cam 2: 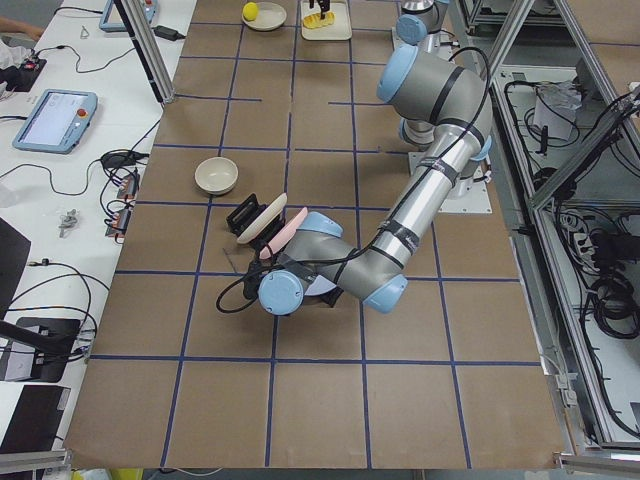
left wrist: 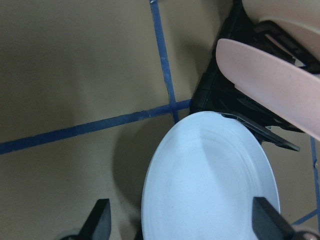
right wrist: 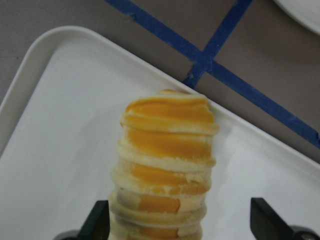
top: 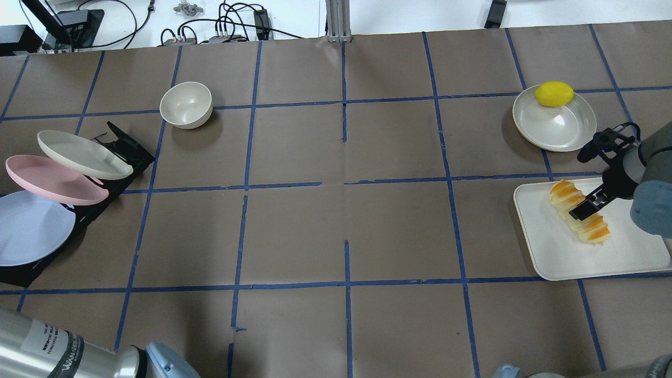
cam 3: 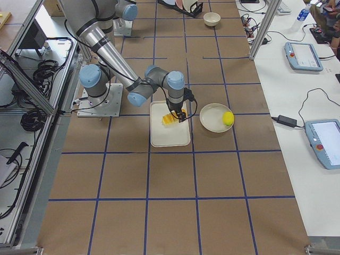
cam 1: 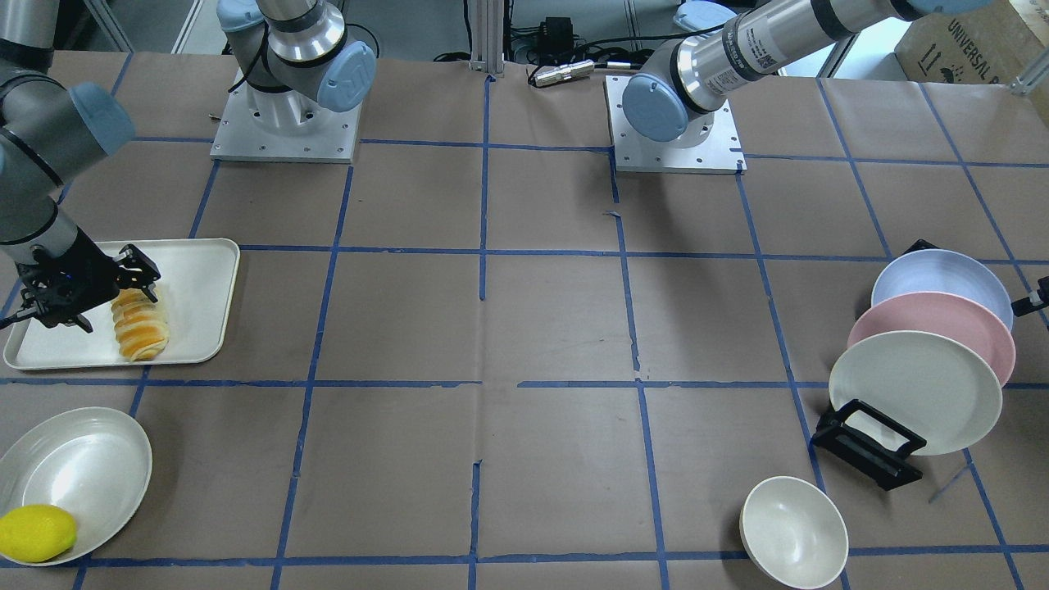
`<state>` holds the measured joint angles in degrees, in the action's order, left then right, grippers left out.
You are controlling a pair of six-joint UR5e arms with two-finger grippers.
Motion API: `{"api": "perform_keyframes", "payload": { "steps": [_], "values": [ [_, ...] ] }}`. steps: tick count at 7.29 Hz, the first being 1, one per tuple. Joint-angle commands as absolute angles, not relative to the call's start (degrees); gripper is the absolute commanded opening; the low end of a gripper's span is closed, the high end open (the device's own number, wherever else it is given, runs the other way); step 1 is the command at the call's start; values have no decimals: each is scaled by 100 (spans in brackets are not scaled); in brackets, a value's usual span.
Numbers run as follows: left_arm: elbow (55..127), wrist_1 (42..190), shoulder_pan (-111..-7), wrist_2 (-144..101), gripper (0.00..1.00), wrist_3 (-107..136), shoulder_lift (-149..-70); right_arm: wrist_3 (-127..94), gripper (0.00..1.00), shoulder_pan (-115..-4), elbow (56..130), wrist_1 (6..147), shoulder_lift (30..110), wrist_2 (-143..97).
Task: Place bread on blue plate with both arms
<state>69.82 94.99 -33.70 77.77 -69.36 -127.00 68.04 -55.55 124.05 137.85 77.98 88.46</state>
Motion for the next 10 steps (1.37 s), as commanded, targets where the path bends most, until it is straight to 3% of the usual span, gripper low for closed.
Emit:
{"api": "perform_keyframes", "payload": {
  "steps": [1,2,3,4,5,6,8,10],
  "values": [
    [7075,9501,-3366,7805,99,-6961,-12840,6707,91,-5546,12497,13886,7752,8833],
    [7058,9501,-3366,7813,98,-6970,-12945,6549,40,-5555,12550,13965,7761,8850],
    [7058,9492,-3358,7822,94,-6961,-13007,6330,22,-5555,12551,13948,7769,8859],
    [7066,9492,-3357,7892,89,-6987,-13025,6076,15,-5555,12525,13905,7770,8920],
    [7075,9492,-3357,8049,76,-6987,-13025,6012,9,-5563,12385,13835,7822,9051],
    [7058,9492,-3357,8207,62,-6987,-13034,5672,8,-5572,12210,13460,7840,9140],
    [7058,9501,-3366,8331,48,-6987,-13043,4919,8,-5642,11360,12233,7849,9246],
    [7005,9483,-3366,8455,25,-6979,-13034,4116,9,-6516,10315,10922,8250,9254]
  ]
}}
